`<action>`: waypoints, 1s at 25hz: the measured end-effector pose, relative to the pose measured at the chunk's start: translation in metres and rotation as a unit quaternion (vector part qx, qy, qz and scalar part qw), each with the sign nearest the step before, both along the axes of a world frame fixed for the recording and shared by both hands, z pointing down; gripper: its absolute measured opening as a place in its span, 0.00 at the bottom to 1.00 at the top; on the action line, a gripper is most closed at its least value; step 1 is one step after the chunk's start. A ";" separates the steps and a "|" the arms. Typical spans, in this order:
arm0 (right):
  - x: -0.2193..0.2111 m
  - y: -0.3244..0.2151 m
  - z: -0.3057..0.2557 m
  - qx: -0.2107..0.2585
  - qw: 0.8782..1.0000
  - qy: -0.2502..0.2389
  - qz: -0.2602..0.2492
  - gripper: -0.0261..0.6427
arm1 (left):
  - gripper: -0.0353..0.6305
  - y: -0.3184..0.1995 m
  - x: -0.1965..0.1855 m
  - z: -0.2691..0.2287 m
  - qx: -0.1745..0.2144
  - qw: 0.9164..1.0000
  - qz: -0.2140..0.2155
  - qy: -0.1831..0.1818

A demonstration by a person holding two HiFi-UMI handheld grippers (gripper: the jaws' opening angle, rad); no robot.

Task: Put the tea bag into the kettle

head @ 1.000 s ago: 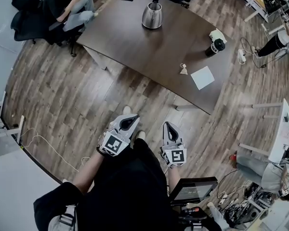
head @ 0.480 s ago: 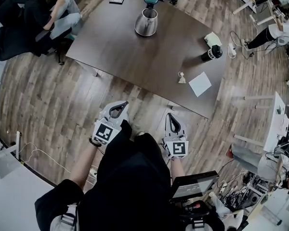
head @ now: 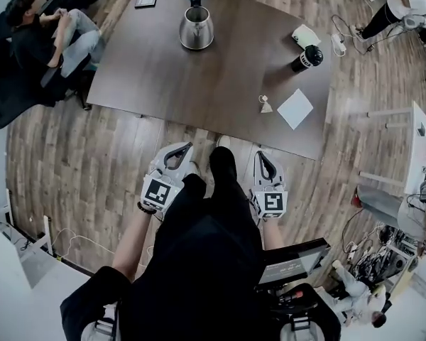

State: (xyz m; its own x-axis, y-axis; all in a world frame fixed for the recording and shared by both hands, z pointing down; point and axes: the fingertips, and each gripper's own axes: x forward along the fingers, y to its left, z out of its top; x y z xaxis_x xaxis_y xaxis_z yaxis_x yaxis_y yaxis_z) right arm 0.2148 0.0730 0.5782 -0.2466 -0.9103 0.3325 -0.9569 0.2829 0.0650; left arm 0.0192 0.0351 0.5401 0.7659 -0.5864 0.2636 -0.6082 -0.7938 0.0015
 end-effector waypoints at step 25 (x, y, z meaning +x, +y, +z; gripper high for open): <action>0.152 -0.183 0.223 -0.204 0.976 0.046 -0.062 0.21 | 0.04 -0.118 0.178 0.021 -0.067 0.996 0.017 -0.055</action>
State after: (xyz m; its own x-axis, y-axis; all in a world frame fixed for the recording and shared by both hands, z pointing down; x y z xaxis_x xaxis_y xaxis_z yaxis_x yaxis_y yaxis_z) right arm 0.3669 -0.1101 0.8015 -0.2987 -0.6621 0.6873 -0.9087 0.4173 0.0071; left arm 0.1974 -0.0832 0.5616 0.7467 -0.5145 0.4217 -0.5833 -0.8111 0.0435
